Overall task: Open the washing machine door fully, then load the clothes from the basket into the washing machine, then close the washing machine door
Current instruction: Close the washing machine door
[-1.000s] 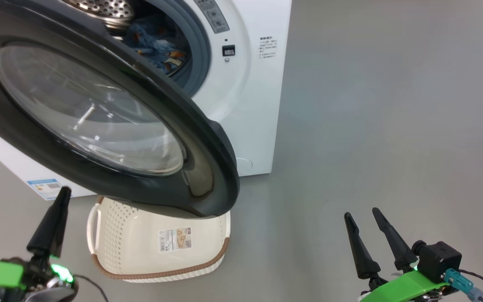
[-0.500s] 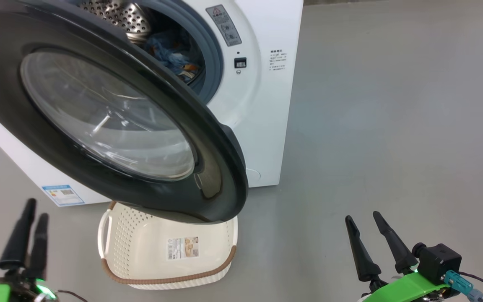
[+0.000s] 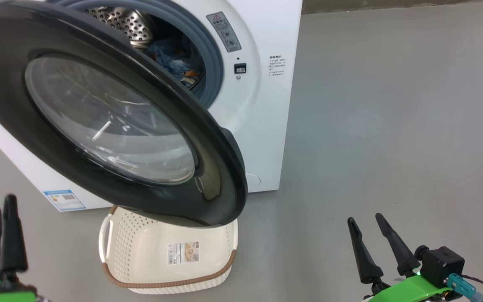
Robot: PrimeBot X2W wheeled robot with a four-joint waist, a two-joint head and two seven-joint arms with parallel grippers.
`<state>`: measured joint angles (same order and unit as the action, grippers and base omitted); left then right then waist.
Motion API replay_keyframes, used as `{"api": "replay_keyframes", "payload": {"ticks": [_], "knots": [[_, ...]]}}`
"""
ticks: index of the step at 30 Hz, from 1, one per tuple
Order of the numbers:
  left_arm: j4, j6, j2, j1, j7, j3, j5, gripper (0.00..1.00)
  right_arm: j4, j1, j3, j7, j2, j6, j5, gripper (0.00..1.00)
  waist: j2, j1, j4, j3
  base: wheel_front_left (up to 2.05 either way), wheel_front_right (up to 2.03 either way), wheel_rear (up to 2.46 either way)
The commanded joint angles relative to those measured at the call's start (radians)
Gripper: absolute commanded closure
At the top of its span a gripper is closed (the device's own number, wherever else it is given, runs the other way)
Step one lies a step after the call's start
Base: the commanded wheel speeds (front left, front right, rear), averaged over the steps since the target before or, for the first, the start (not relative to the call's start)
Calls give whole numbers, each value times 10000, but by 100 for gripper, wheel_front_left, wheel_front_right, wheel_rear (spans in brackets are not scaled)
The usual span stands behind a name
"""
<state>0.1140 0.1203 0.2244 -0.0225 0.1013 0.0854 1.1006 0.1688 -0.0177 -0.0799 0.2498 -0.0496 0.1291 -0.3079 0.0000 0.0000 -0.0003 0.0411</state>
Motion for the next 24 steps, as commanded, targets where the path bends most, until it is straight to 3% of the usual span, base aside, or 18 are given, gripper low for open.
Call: {"api": "replay_keyframes", "payload": {"ticks": [1,4,5,12,24], "knots": [[89,103,538,77,467,116,-348,0,-274,-51,-209,120,-6,16,94,0,0,0,10,-16,0,0,0],[-319,103,1272,-150,1315,-494,-1505,0,-280,-37,-203,120,-6,16,100,0,0,0,20,-36,0,0,0],[-658,103,1726,-274,1534,-680,-2921,0,-279,-55,-227,120,-6,16,138,0,0,0,9,-33,0,0,0],[-968,103,1086,-503,1600,-37,-5628,0,-299,-165,-289,120,-6,16,175,0,0,0,-16,-51,0,0,0],[-1164,103,265,-1090,1603,272,-7605,0,-314,-148,-254,120,-6,16,219,0,0,0,-99,-51,0,0,0]]}}
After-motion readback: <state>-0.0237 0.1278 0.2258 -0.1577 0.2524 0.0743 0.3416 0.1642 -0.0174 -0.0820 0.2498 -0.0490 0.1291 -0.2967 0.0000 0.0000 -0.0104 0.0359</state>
